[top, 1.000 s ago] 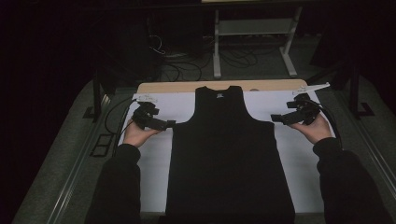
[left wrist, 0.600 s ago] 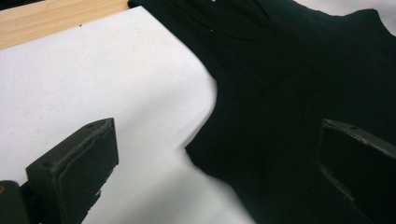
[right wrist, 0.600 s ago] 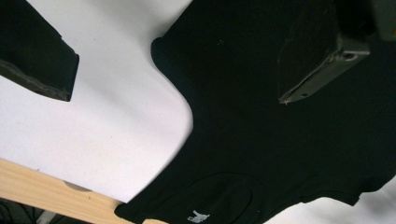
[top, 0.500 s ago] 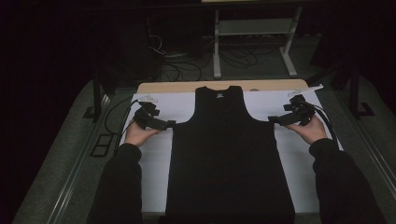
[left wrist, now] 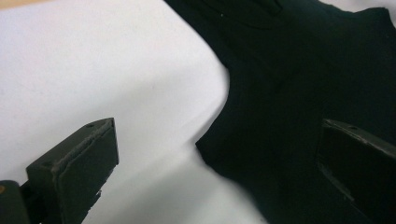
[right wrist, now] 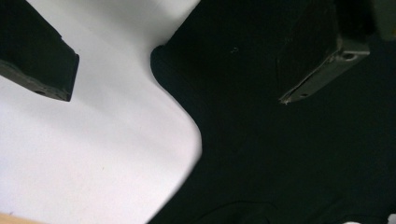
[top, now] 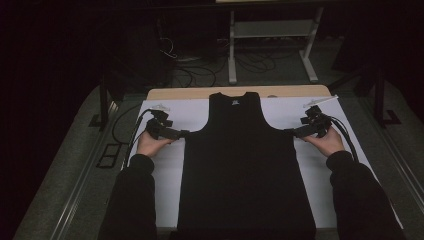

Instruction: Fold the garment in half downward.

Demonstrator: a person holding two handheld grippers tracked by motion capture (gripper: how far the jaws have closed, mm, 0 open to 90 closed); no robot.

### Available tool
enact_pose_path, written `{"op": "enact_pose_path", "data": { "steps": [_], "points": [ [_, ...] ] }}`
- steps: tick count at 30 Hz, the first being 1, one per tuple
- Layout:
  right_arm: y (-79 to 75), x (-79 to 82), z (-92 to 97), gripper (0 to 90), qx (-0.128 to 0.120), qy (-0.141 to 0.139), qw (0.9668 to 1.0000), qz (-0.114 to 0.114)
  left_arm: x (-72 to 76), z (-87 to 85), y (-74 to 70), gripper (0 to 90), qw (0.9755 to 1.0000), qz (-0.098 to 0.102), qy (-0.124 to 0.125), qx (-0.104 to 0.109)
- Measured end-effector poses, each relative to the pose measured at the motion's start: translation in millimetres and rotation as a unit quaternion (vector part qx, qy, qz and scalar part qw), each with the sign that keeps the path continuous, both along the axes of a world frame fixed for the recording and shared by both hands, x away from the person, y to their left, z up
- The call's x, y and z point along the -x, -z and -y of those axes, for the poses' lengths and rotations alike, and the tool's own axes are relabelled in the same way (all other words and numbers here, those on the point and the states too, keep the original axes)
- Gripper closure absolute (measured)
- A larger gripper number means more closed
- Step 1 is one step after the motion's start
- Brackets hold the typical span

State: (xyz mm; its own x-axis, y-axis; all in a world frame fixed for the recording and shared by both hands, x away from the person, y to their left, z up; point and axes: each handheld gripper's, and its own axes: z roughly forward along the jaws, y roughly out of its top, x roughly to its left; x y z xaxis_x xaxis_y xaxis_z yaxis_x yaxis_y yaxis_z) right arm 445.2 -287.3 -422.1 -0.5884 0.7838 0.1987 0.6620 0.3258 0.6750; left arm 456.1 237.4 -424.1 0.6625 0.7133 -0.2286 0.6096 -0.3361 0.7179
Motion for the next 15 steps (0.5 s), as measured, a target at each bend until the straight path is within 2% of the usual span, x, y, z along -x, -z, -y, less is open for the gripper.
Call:
{"op": "enact_pose_path", "data": {
  "steps": [2, 7, 11, 13, 15],
  "points": [
    [2.8, -0.4, 0.4, 0.0, -0.003, 0.001, 1.0, -0.002, -1.3, 2.0, 4.5, 0.0, 0.9999, -0.005, 0.006, -0.006],
    [8.2, -1.4, 1.4, 1.9, -0.002, 0.001, 0.9999, -0.011, -2.2, 5.5, 9.4, 0.0, 0.9998, -0.015, 0.009, -0.004],
    [11.8, -1.5, 1.0, 7.9, -0.008, -0.006, 0.9998, -0.016, -3.5, 9.6, 14.5, 0.0, 0.9996, -0.026, 0.012, -0.007],
    [12.7, -1.3, 1.1, 11.2, -0.012, -0.011, 0.9998, -0.015, -3.3, 10.3, 15.2, 4.4, 0.9995, -0.03, 0.01, -0.006],
    [13.5, -1.4, 1.0, 13.2, -0.016, -0.015, 0.9996, -0.018, -3.6, 10.7, 16.6, 7.8, 0.9992, -0.035, 0.013, -0.014]
  ]
}}
